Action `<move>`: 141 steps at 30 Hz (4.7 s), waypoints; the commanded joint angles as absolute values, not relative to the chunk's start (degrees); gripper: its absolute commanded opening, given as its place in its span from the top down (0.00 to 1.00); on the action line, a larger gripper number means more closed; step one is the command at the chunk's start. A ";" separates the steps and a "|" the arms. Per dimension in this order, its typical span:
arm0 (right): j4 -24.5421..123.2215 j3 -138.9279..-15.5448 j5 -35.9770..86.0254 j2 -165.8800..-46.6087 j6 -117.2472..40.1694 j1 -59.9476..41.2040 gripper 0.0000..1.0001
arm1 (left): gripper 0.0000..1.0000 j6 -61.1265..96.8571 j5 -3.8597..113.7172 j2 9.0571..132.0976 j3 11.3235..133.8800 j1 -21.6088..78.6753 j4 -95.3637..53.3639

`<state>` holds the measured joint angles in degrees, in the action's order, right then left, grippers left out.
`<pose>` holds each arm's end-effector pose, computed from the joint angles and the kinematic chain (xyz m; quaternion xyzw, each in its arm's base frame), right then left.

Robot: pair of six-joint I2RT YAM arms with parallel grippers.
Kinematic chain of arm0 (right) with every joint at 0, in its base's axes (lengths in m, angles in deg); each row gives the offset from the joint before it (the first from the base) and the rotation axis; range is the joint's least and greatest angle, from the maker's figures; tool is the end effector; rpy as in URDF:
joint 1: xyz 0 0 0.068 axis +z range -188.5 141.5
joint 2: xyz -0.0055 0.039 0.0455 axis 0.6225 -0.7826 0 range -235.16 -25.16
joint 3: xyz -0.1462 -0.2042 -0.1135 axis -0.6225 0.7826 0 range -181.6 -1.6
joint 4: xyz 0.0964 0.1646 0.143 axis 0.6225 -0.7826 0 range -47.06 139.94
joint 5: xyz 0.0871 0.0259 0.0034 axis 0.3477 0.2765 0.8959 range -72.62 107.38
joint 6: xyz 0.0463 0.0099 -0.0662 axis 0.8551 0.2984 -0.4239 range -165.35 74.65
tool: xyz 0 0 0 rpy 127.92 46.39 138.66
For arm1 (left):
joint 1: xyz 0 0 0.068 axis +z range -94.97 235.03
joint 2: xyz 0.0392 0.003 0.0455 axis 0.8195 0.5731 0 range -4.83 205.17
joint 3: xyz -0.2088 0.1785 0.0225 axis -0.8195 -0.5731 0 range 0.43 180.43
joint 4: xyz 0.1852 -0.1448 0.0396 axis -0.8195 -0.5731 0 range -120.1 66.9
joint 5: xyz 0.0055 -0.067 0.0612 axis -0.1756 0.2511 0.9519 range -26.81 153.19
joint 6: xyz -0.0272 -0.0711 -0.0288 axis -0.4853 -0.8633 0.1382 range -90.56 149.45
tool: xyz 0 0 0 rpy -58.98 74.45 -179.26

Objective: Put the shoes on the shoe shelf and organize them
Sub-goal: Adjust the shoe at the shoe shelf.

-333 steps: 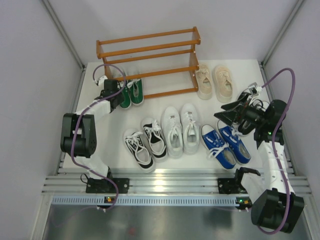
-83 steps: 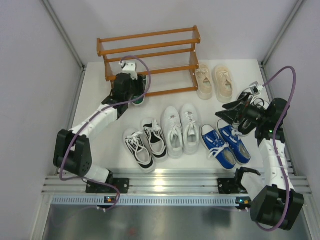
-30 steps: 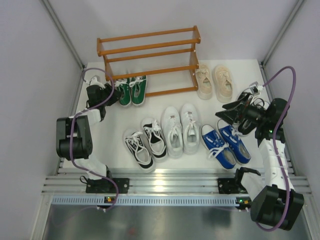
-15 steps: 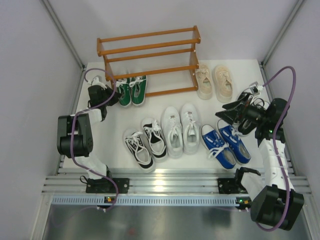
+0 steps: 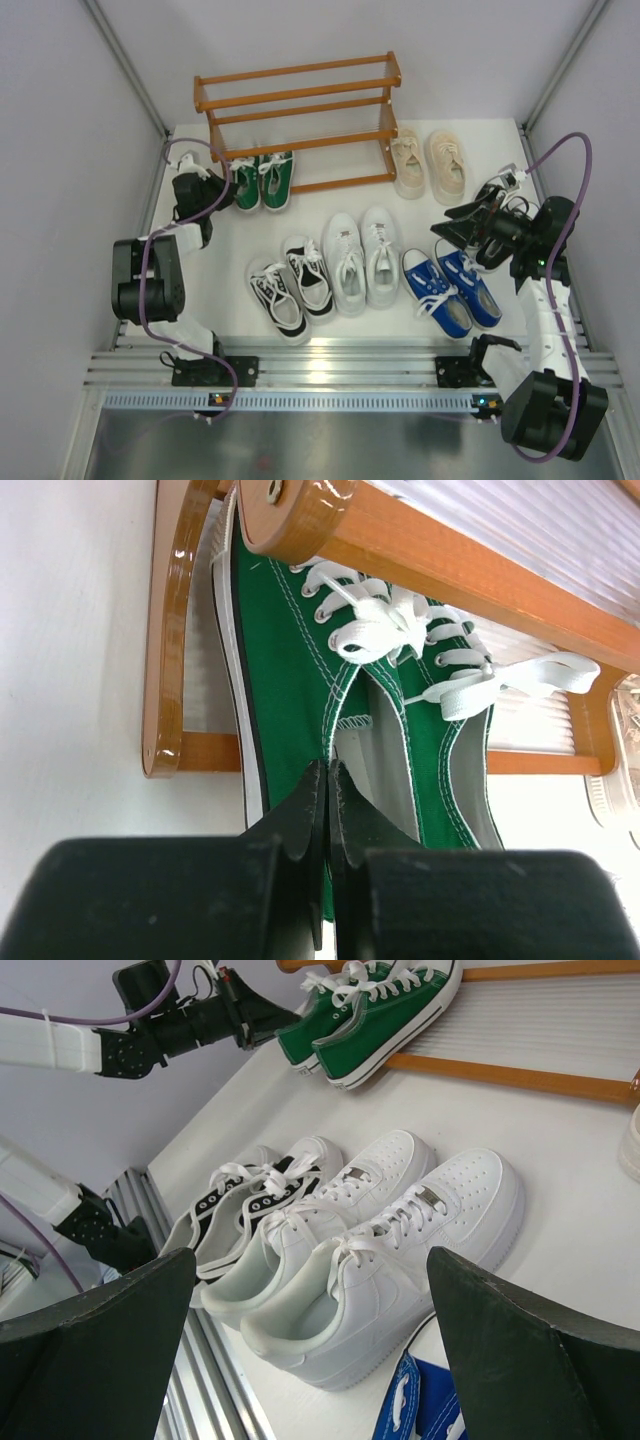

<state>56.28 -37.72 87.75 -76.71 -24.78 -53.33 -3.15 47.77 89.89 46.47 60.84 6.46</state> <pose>0.1898 0.0186 0.3063 -0.1671 0.7061 0.4644 0.5078 0.3667 0.0183 0.2072 -0.1920 0.7880 -0.2394 0.5337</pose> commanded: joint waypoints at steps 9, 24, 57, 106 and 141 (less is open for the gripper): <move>58.37 -40.54 88.66 -76.58 -26.02 -54.32 0.01 | 1.00 1.14 49.48 86.31 43.94 60.66 22.60; 58.37 -40.45 88.66 -76.76 -26.11 -54.32 0.01 | 1.00 0.01 48.87 91.23 42.27 60.31 24.97; 58.11 -40.54 88.49 -77.02 -26.28 -54.41 0.00 | 0.54 2.02 49.83 96.15 45.26 59.34 19.87; 57.67 -40.80 88.75 -77.46 -26.72 -54.49 0.01 | 1.00 -24.43 65.74 97.65 35.50 59.16 48.71; 57.58 -41.07 89.37 -75.53 -26.37 -54.67 0.01 | 0.29 -24.25 69.79 76.48 49.03 58.46 -24.83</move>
<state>55.78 -38.18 88.08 -77.06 -25.32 -53.68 -20.44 70.15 79.46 47.09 58.10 -11.25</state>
